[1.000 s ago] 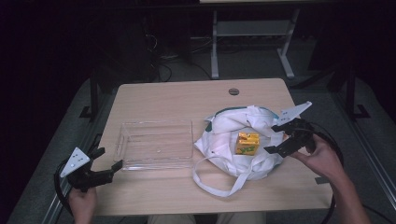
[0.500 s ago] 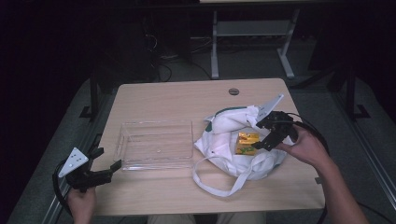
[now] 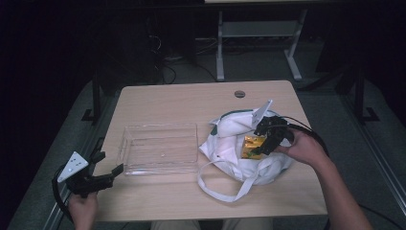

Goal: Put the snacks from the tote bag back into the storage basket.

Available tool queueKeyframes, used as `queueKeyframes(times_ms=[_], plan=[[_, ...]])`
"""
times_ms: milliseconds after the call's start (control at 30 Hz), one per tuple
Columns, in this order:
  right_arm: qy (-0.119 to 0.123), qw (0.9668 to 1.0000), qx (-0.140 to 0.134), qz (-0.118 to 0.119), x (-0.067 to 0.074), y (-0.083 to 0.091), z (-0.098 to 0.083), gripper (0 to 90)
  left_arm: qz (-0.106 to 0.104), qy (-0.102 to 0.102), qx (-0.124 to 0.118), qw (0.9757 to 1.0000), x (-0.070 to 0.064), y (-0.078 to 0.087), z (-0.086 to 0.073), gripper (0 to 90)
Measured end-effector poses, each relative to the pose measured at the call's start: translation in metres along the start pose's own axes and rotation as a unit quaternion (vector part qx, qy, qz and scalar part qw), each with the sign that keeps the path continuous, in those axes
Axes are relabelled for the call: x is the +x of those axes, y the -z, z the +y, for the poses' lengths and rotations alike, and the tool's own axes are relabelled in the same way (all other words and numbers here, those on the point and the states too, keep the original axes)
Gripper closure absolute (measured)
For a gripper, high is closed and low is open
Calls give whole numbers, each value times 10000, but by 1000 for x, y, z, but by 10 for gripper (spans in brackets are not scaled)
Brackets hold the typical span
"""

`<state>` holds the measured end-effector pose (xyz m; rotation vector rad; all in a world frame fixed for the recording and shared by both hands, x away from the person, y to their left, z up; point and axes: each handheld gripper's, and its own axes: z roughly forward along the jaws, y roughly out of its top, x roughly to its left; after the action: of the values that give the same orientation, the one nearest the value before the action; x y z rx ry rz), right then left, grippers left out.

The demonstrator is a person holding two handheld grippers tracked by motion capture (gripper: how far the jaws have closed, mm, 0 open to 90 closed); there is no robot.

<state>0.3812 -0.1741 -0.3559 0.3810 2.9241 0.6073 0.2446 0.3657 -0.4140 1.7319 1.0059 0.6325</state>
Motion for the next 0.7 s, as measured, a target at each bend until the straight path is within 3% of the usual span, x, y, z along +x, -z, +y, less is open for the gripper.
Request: queueKeyframes(times_ms=[300,700], plan=[[106,9998,184,-33,-1,-6,1,416,16,-8,-5,10000,0,0,0,128],[285,9988,396,-67,-2,-9,6,455,16,16,-26,10000,1,1,0,128]])
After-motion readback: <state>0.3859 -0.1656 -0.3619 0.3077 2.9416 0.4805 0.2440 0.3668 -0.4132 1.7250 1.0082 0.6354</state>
